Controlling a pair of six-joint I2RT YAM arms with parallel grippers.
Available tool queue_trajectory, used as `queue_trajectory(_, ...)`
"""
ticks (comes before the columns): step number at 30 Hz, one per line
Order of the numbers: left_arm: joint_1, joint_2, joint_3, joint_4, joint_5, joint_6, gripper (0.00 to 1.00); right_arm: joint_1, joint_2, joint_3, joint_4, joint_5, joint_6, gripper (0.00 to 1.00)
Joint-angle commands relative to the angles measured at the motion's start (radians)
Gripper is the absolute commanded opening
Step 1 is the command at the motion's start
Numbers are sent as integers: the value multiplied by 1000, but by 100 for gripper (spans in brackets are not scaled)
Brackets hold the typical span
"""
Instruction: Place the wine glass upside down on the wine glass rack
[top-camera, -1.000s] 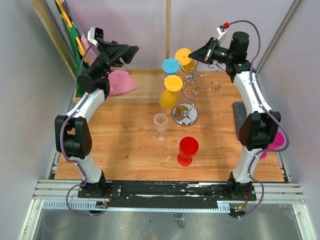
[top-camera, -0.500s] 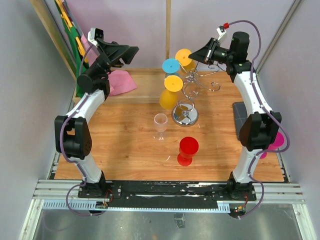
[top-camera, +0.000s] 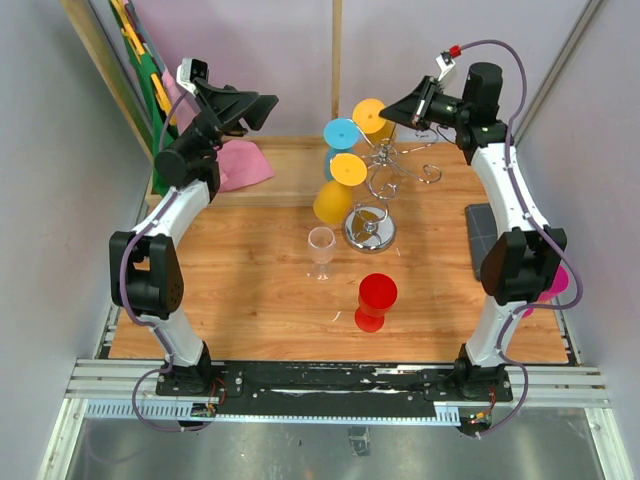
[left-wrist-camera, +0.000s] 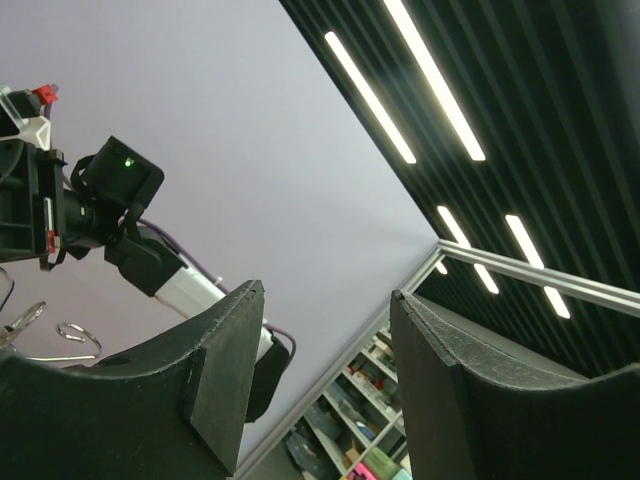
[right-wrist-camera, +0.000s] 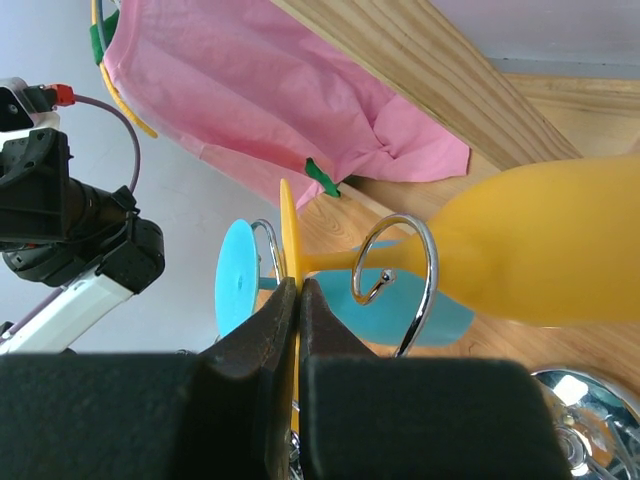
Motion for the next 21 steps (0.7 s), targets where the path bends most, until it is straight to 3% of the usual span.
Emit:
queue_trajectory(1,7,-41,3,268,1,-164,58,-25,-74,8,24,-22,2,1)
queue_trajectory(21,7,-34,9,269,1,-164,58,-40,-57,-5,44,-30,22,1)
